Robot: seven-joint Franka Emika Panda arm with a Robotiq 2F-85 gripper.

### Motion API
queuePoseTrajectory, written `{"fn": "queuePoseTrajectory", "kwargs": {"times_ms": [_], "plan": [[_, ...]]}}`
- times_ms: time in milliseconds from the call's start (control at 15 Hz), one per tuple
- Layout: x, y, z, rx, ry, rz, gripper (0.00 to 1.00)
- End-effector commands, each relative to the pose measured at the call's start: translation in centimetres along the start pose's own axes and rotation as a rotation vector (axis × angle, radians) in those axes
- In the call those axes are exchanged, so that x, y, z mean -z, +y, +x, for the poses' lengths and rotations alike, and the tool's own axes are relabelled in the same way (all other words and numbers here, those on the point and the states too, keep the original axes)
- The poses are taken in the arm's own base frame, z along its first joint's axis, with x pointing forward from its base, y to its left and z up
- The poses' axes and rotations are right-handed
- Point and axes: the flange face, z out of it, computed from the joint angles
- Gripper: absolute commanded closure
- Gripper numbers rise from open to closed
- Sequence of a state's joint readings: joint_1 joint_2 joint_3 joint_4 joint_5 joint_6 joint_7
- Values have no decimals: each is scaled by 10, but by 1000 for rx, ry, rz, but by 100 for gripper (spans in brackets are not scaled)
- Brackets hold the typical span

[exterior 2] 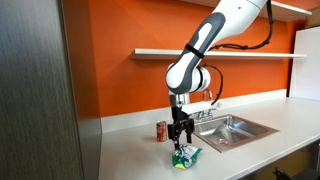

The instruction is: Remove the packet from the sink

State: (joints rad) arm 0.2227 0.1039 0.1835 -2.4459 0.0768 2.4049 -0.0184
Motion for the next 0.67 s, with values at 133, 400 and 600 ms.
{"fn": "queuePoseTrajectory", "kwargs": {"times_ms": [133, 400, 600], "plan": [[37, -2, -17, -10, 10, -4, 0], [54, 1, -30, -30, 30, 0, 0], [67, 12, -44, -69, 55, -2, 0]]}}
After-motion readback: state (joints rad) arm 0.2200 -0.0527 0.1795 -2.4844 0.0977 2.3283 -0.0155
